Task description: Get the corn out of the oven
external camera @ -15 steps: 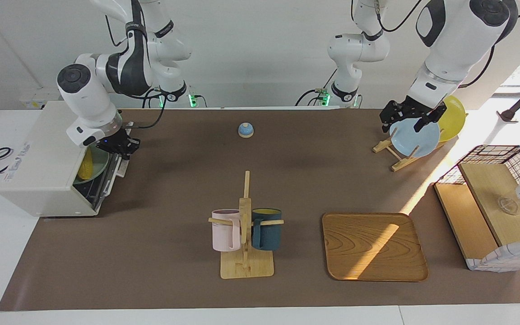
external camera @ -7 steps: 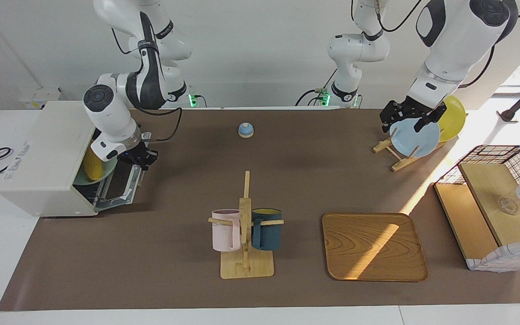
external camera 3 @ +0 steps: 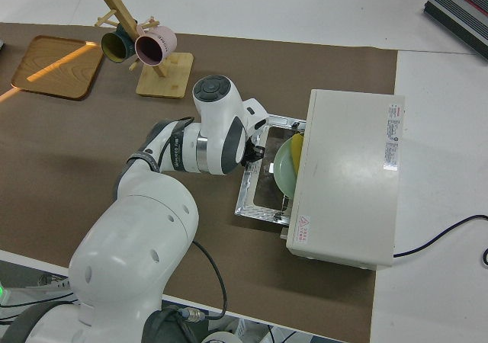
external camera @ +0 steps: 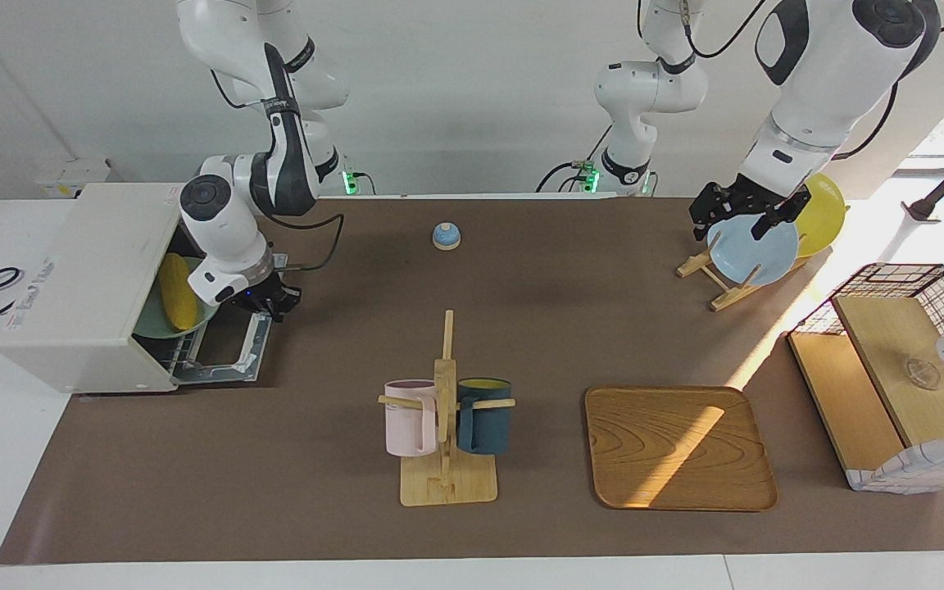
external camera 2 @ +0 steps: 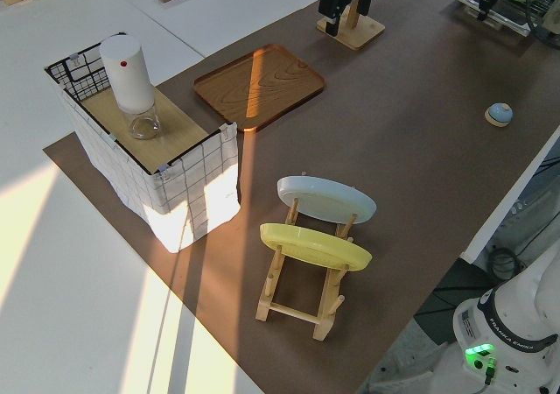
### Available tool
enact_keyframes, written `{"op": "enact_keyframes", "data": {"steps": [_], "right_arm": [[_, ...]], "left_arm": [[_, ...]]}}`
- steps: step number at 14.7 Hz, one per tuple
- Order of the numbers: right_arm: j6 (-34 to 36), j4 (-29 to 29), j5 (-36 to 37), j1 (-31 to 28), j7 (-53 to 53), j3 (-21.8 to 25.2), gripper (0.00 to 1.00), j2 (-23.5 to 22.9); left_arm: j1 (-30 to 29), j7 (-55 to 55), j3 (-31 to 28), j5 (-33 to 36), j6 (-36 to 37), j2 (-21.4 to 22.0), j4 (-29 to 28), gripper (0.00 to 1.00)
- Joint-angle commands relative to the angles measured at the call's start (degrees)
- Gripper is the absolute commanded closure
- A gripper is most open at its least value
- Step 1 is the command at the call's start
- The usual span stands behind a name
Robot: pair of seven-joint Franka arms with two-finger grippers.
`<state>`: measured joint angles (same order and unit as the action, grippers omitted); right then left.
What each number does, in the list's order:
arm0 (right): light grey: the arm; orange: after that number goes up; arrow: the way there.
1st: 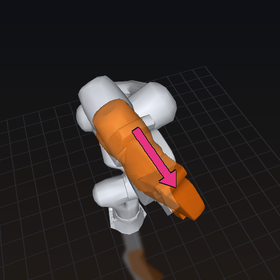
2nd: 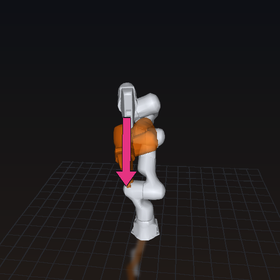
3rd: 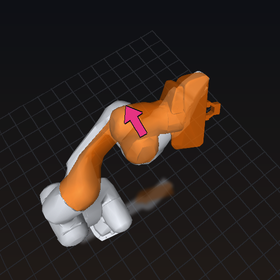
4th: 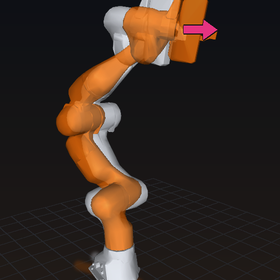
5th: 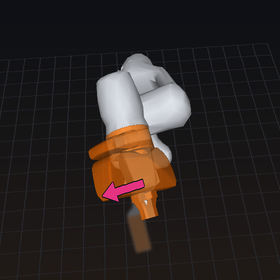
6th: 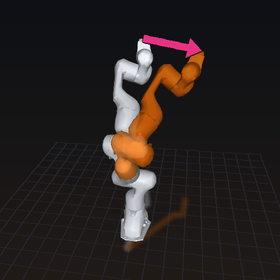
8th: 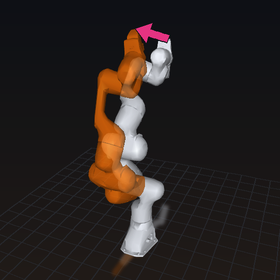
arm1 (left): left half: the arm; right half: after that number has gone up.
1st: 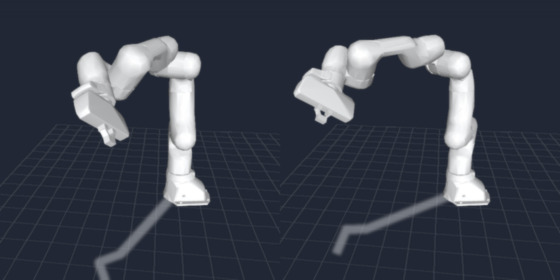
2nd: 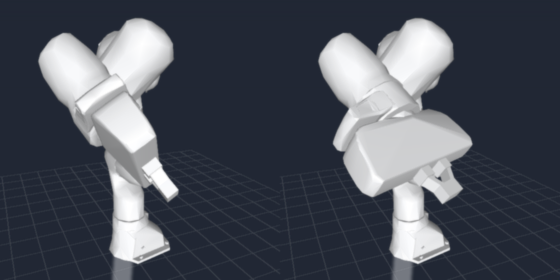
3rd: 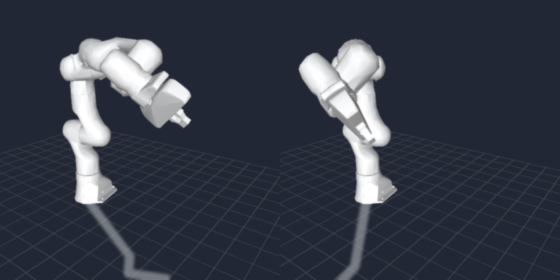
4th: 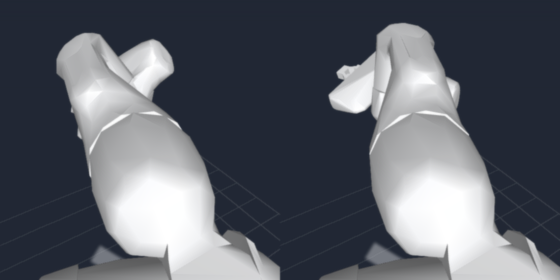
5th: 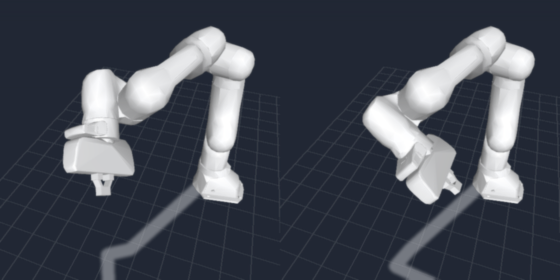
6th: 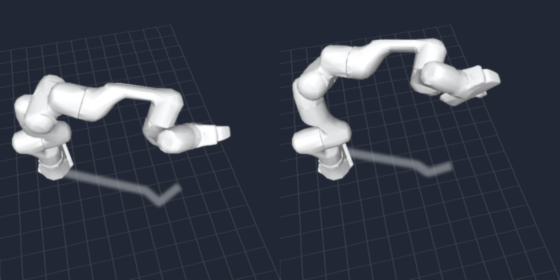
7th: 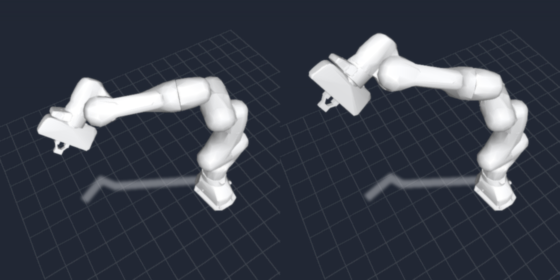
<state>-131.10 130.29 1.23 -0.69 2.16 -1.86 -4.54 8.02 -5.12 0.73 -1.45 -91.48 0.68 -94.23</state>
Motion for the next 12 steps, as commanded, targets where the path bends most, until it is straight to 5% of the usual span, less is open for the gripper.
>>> {"op": "enact_keyframes", "data": {"steps": [1,4,6,12], "right_arm": [[0.6,0.4,-0.2,0.2,0.7,1.2,1.00,0.6],[3.1,-2.0,-0.7,2.8,2.6,1.2,1.00,0.2],[5.6,-4.3,-0.7,3.9,3.3,1.2,0.78,0.2],[19.4,-12.0,0.4,0.6,2.8,1.9,0.55,2.8]], "left_arm": [[-0.6,0.8,0.3,-0.6,-0.7,0.9,-0.8,0.00],[-0.6,0.8,0.3,-0.6,-0.7,0.9,-0.8,0.00],[-0.6,0.8,0.3,-0.6,-0.6,0.9,-0.8,0.00],[-0.6,0.8,0.3,-0.6,-0.7,0.9,-0.8,0.00]]}}
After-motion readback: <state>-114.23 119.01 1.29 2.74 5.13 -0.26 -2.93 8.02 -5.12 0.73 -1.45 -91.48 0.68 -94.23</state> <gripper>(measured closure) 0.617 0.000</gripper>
